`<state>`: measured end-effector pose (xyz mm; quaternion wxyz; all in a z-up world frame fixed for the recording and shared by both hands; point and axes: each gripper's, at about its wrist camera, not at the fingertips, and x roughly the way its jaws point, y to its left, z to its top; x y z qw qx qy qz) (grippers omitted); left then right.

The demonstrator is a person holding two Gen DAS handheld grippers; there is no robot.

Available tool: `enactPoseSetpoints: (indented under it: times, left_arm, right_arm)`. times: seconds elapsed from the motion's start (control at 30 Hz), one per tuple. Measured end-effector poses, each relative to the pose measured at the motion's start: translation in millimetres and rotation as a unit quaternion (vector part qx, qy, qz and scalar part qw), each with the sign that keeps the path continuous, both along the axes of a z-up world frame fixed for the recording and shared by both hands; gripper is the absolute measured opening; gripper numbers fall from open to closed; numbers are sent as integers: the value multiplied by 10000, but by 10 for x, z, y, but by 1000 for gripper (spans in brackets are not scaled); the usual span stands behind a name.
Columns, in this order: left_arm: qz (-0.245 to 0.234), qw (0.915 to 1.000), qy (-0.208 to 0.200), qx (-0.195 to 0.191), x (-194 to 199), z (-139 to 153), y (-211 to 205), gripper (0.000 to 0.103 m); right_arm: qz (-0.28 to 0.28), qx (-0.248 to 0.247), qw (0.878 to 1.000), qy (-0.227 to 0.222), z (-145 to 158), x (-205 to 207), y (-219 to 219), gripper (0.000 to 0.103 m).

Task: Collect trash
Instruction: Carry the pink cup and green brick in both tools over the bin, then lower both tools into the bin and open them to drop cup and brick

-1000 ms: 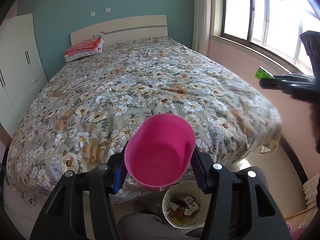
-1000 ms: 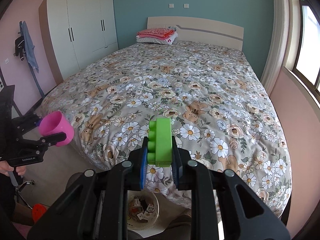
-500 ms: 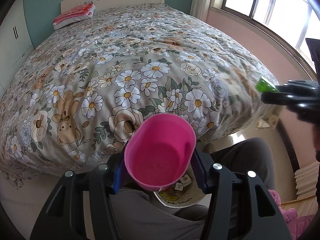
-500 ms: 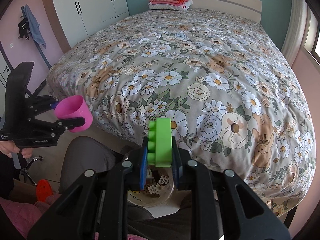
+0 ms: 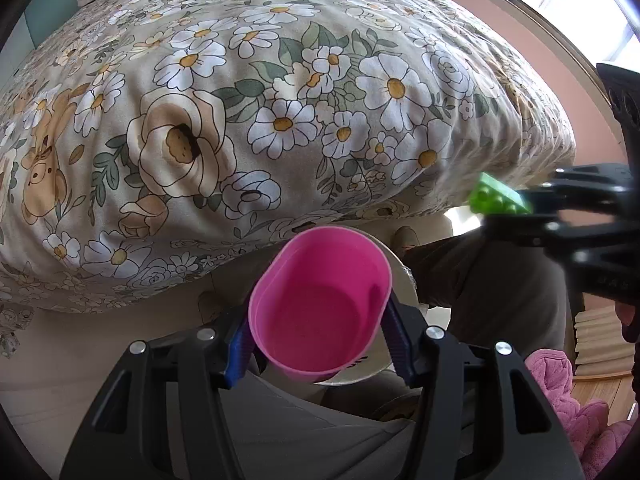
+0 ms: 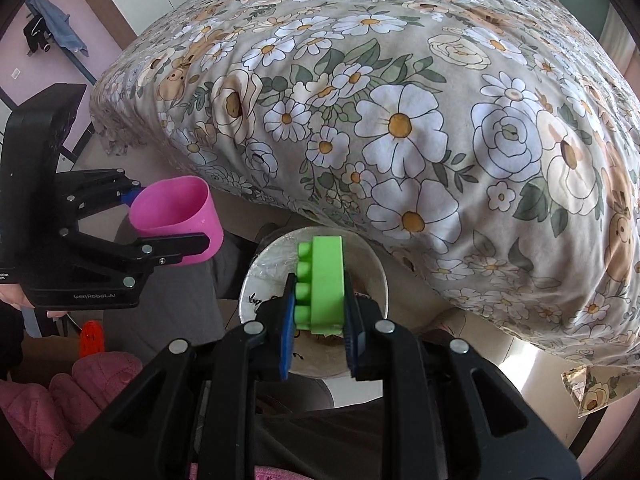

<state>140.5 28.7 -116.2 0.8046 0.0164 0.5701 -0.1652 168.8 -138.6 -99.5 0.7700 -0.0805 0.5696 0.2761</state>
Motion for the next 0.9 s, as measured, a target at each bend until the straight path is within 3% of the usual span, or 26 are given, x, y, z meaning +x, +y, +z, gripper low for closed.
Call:
enactPoseSetpoints:
  times: [0.47, 0.9]
  left_arm:
    - [82, 9963, 838, 142, 123, -918, -87, 58]
    - [355, 9886, 1451, 161, 262, -1572, -102, 58]
  right_arm:
    - [56, -343, 9943, 1010, -1084, -24, 183, 22]
    - [-102, -459, 9857, 1618, -1696, 75, 241, 22]
